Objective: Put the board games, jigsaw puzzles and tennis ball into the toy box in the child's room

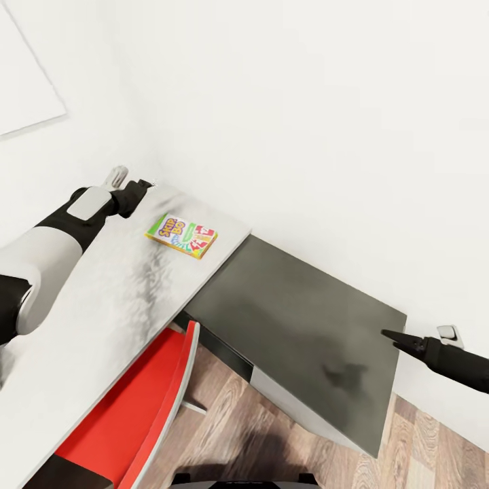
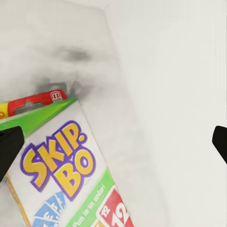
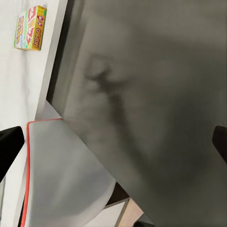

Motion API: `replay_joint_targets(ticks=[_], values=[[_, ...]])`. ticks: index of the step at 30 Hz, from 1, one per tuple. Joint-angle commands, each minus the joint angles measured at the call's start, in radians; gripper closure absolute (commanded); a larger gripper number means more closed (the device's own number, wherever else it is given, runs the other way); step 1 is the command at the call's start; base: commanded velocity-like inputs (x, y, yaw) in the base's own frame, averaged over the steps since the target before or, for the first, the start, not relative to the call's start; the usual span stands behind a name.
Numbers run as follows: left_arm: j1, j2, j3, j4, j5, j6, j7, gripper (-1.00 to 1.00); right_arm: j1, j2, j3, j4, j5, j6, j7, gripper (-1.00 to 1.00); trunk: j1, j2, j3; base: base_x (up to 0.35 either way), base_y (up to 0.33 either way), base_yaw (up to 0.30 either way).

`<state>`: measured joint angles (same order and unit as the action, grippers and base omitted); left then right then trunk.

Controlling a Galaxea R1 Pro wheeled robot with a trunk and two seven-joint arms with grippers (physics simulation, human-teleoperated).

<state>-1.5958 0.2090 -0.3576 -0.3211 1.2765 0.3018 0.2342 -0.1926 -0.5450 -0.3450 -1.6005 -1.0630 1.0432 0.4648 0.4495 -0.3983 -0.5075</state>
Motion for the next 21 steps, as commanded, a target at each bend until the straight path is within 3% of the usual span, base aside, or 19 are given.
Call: replay_joint_targets(ticks=[1,9,21], values=[[0.002,0.007,-0.002,0.004,0.014,-0.009,0.002,-1.0,-0.001,0.003,-0.001,-0.003,0.009,0.004,0.009,-1.0,0.001,-0.002,-0.001,0.0,0.0,-0.016],[0.012,0.025,0.01,0.025,0.025,-0.092,-0.011,-1.0,0.0,0.011,0.001,-0.009,0.009,0.004,0.011,-1.0,0.001,-0.002,-0.006,0.0,0.0,-0.01],[0.017,0.036,0.013,0.052,0.029,-0.14,-0.018,-1.0,0.001,0.015,-0.001,-0.012,0.009,0.004,0.031,-1.0,0.001,-0.002,-0.021,0.0,0.0,-0.003]])
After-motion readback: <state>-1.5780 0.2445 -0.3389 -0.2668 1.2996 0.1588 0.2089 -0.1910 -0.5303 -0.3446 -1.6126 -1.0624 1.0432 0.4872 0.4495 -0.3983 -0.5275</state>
